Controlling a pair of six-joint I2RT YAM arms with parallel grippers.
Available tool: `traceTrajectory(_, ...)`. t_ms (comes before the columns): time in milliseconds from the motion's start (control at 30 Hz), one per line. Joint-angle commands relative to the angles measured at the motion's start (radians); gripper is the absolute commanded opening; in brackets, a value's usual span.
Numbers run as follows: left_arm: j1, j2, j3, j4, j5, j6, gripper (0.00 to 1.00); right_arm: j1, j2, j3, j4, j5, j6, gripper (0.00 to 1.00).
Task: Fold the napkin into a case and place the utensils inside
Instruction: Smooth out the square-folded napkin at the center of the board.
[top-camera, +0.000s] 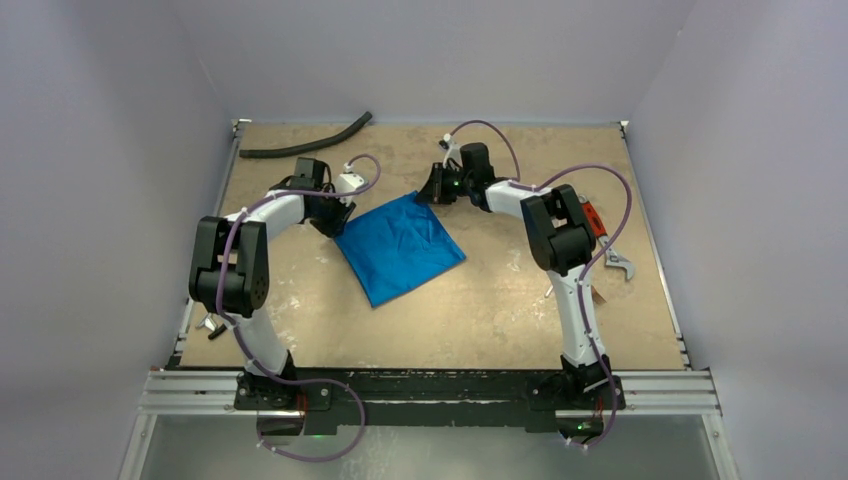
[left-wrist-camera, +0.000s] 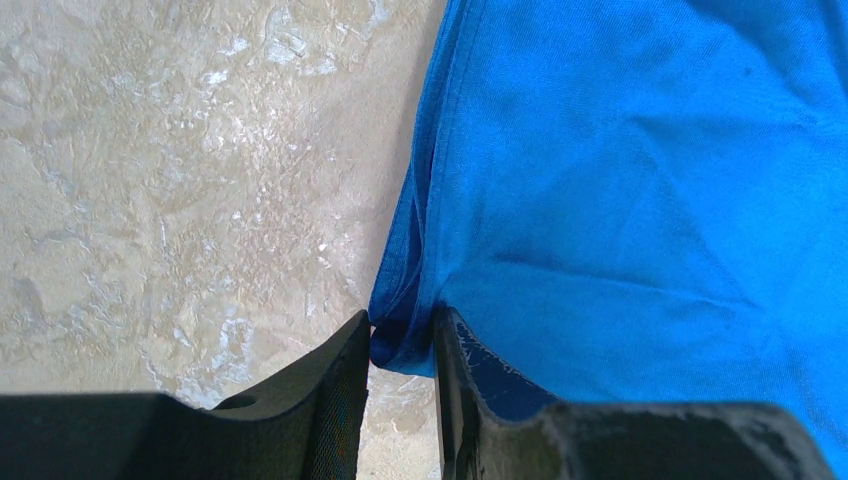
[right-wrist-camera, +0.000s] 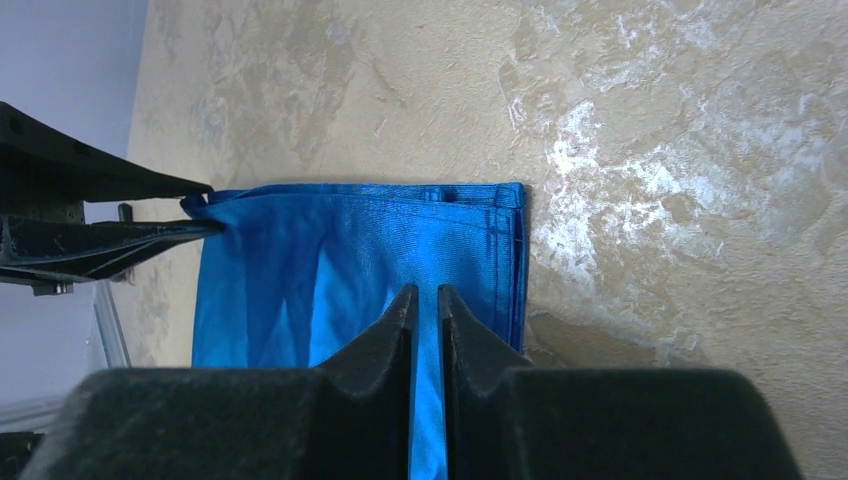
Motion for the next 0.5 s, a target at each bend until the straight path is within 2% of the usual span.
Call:
traceTrajectory(0,-0.003,-0.005,0.022,0.022,0.018,-0.011,0.28,0.005,-0.074,-0.004,0.026,0.015,-0.022,0.12)
traceTrajectory(233,-0.003,-0.008,0.024,0.023,0.011,-0.008,0.27,0.004,-0.078,-0.014,0.055,0.001,-0.022,0.03)
traceTrajectory(267,-0.002,-0.008,0.026,0.023,0.011,-0.010,0.27,0.005,-0.078,-0.014,0.053,0.002,-0.022,0.06)
traceTrajectory(367,-0.003,-0.008,0.036,0.019,0.015,-0.014,0.27,0.007,-0.087,-0.008,0.011,0.057,-0.048,0.42)
traceTrajectory(400,-0.003,-0.010,0.039,0.017,0.016,-0.015,0.27,0.009,-0.095,-0.013,0.001,0.089,-0.063,0.50)
traceTrajectory(467,-0.002,-0.011,0.042,0.015,0.016,-0.015,0.27,0.011,-0.110,-0.021,-0.014,0.131,-0.085,0.57)
